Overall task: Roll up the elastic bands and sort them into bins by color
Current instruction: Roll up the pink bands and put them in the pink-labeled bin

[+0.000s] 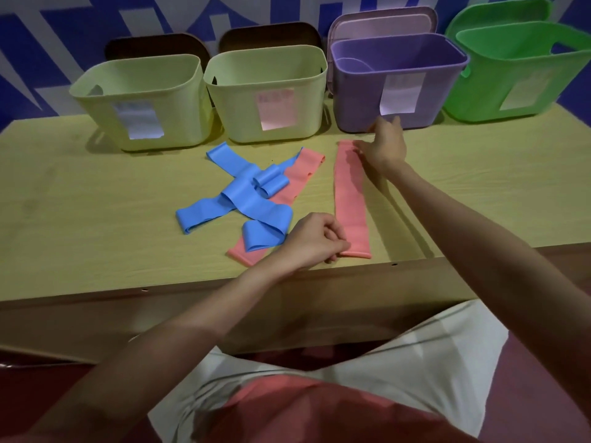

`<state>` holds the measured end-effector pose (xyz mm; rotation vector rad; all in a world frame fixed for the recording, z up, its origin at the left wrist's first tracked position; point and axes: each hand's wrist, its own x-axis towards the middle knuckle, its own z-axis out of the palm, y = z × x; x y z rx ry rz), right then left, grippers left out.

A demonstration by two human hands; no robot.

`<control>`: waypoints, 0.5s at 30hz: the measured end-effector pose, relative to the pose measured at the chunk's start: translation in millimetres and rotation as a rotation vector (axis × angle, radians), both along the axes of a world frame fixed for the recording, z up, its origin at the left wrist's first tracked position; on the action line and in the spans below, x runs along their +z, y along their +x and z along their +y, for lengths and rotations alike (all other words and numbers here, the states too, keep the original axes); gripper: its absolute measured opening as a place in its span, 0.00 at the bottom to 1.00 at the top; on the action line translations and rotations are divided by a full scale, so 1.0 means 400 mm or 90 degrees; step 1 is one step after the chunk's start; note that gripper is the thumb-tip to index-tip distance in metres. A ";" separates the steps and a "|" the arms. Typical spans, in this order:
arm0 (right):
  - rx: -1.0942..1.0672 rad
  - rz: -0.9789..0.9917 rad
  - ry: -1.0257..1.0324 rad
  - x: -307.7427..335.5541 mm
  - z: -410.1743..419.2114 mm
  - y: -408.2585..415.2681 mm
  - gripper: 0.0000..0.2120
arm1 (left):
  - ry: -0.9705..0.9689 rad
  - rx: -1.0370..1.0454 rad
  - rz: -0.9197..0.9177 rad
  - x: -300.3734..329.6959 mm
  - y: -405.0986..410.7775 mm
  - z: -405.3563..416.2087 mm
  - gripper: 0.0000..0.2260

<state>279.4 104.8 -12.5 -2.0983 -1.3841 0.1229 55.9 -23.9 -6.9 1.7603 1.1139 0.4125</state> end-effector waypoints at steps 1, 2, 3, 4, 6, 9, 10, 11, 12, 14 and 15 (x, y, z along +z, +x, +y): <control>0.032 0.018 0.008 -0.003 -0.025 -0.001 0.16 | -0.005 0.000 -0.006 0.000 -0.001 0.001 0.06; 0.079 0.029 0.018 -0.004 -0.058 -0.008 0.13 | -0.011 0.002 -0.013 0.000 -0.001 0.001 0.06; 0.129 0.037 0.024 -0.004 -0.101 -0.019 0.11 | -0.018 0.005 -0.020 0.001 -0.002 0.002 0.05; 0.176 0.050 0.034 -0.004 -0.149 -0.031 0.08 | -0.023 0.009 -0.024 0.001 -0.002 0.003 0.05; 0.237 0.090 0.074 -0.002 -0.255 -0.056 0.05 | -0.031 0.013 -0.026 0.002 -0.003 0.003 0.05; 0.258 0.139 0.118 -0.003 -0.397 -0.083 0.07 | -0.043 0.014 -0.017 0.005 -0.004 0.003 0.03; 0.271 0.153 0.126 -0.003 -0.433 -0.091 0.08 | -0.045 0.012 -0.010 0.007 -0.005 0.003 0.02; 0.292 0.170 0.129 -0.004 -0.465 -0.100 0.09 | -0.047 0.008 -0.006 0.010 -0.005 0.002 0.02; 0.319 0.186 0.126 -0.005 -0.492 -0.108 0.10 | -0.048 0.005 -0.005 0.013 -0.005 0.001 0.01; 0.369 0.183 0.110 -0.015 -0.527 -0.119 0.11 | -0.050 0.007 -0.013 0.017 -0.005 -0.001 0.01; 0.385 0.168 0.100 -0.024 -0.535 -0.121 0.11 | -0.051 0.009 -0.019 0.020 -0.005 -0.004 0.01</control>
